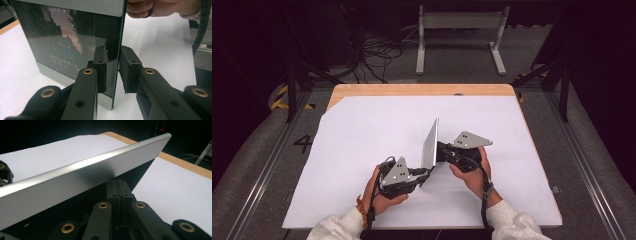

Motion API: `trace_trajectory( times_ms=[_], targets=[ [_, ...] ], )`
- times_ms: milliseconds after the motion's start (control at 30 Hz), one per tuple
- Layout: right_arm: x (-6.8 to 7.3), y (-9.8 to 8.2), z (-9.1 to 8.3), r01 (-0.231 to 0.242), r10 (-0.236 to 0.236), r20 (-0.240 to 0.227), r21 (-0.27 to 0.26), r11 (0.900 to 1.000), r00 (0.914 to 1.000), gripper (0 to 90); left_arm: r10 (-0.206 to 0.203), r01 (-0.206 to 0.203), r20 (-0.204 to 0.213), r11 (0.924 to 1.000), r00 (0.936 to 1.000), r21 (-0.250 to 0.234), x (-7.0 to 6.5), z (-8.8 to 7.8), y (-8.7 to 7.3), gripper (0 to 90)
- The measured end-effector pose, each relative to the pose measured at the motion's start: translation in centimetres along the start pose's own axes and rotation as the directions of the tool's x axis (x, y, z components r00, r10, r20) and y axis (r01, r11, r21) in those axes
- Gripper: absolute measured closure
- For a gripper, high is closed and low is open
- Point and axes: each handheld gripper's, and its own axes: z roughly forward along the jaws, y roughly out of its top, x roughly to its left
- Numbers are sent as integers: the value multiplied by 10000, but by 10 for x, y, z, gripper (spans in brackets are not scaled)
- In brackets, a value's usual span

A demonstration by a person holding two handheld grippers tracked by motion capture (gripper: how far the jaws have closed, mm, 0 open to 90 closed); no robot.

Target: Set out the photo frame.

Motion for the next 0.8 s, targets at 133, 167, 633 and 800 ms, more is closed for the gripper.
trace_trajectory(
  times_ms=[133, 167, 633, 800],
  targets=[
    [0, 0, 1, -14, 15, 21, -30, 10000, 10000, 897, -3, 3, 6, 10000, 10000, -15, 0, 1, 0, 764],
    [-1, 0, 1, -15, 16, 19, -33, 10000, 10000, 893, 13, -13, 11, 10000, 10000, -14, 0, 1, 0, 764],
    [-4, -3, -1, -129, 129, -46, -28, 9999, 9999, 900, 167, -179, 288, 9990, 9994, 407, 2, -1, -4, 845],
    [-2, 0, 0, -119, 118, -71, -89, 9999, 9999, 900, 138, -148, 286, 9992, 9995, 366, 0, 1, -4, 841]
  ],
)
